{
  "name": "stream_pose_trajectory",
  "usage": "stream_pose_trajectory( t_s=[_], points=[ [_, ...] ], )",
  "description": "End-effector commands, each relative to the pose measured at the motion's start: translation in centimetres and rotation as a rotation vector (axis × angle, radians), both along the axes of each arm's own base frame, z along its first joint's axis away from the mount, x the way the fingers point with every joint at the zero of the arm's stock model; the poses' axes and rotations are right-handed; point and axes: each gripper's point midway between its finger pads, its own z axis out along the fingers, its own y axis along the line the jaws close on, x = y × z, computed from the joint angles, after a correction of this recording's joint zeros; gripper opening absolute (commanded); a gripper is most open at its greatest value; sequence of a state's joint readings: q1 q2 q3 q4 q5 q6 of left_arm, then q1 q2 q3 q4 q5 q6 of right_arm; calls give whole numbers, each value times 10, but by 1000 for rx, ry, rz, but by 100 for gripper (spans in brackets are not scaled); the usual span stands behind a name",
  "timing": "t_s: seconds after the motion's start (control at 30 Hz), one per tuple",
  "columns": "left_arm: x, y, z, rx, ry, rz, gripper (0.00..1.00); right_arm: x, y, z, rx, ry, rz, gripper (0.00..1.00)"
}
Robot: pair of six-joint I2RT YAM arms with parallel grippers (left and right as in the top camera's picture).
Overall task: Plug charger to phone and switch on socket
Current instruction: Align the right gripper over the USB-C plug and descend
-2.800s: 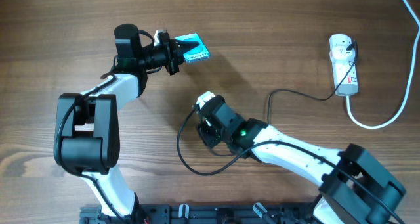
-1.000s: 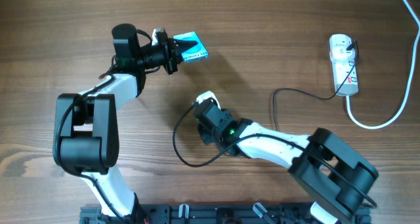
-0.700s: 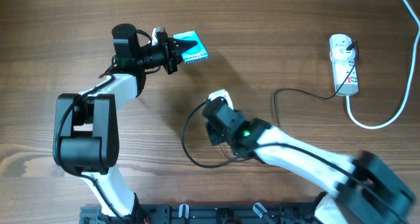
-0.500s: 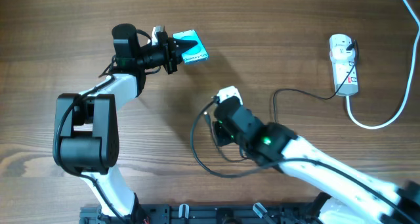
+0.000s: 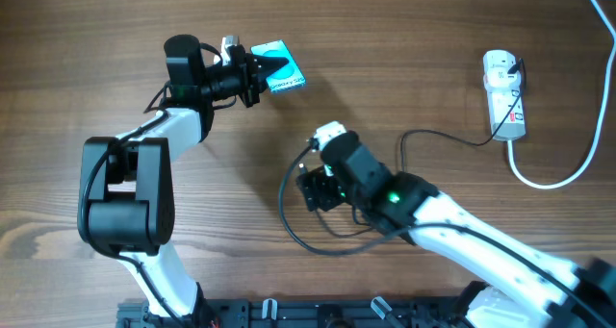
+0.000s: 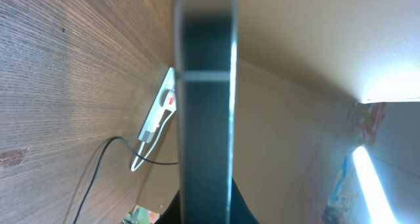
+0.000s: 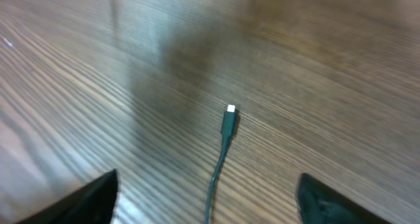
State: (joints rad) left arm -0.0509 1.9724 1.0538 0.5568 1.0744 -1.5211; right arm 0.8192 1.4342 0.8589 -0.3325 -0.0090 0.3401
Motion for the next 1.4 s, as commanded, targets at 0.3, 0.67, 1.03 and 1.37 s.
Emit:
stream_pose_trajectory(
  t_s=[0.3, 0.67, 1.03, 1.37],
  points=[
    [15, 26, 9, 29, -96, 42, 4, 11, 24, -53, -163, -44, 129, 99],
    [15, 26, 9, 29, -96, 43, 4, 17, 29, -78, -260, -55, 130, 66],
    [15, 26, 9, 29, -96, 42, 4, 23, 25, -96, -302, -63, 108, 55],
    [15, 26, 9, 28, -95, 42, 4, 24, 26, -107, -312, -53, 109, 41]
  ],
)
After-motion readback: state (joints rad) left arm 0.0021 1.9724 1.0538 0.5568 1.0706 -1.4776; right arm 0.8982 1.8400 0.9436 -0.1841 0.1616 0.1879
